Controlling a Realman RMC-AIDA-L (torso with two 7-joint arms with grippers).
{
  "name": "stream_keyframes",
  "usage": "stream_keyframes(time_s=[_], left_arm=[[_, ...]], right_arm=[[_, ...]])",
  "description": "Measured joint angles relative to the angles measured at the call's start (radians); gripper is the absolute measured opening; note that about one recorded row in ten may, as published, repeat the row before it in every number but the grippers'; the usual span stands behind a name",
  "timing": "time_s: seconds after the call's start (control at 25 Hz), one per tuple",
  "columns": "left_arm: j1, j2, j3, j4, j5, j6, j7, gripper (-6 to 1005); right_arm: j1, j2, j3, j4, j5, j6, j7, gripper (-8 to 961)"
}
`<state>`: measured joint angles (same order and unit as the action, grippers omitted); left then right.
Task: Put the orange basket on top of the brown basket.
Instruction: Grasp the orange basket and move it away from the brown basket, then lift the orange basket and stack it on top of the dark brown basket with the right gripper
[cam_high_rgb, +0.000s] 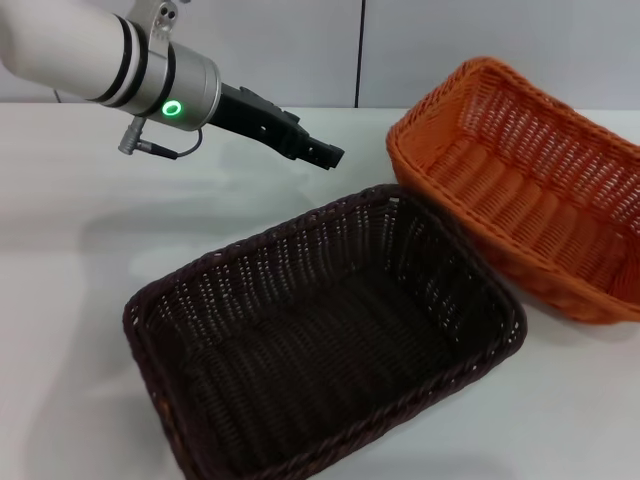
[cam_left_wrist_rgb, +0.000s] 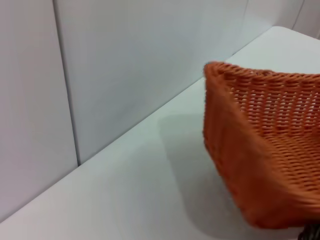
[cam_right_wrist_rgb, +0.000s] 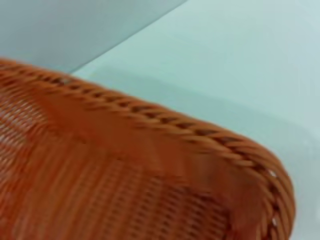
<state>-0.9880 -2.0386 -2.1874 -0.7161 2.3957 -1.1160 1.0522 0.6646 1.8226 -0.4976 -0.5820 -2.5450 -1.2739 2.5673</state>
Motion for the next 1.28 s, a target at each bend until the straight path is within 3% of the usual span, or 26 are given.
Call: stream_keyframes(time_s=[0.84, 1.04, 1.28], left_arm=[[0.009, -0.006, -0.008, 0.003, -0.003, 0.042, 0.0, 861], [0.016, -0.005, -0.01, -0.001, -0.006, 0.064, 0.0, 861], [0.027, -0.005, -0.011, -0.007, -0.008, 0.072, 0.0, 861]], right_arm=[[-0.104, 0.056, 0.003, -0.013, 0.264, 0.164, -0.134, 190], [-0.143, 0.064, 0.004, -0.013, 0.428, 0.186, -0.214, 134], [-0.185, 0.076, 0.005, -0.007, 0.637, 0.192, -0.32, 132]])
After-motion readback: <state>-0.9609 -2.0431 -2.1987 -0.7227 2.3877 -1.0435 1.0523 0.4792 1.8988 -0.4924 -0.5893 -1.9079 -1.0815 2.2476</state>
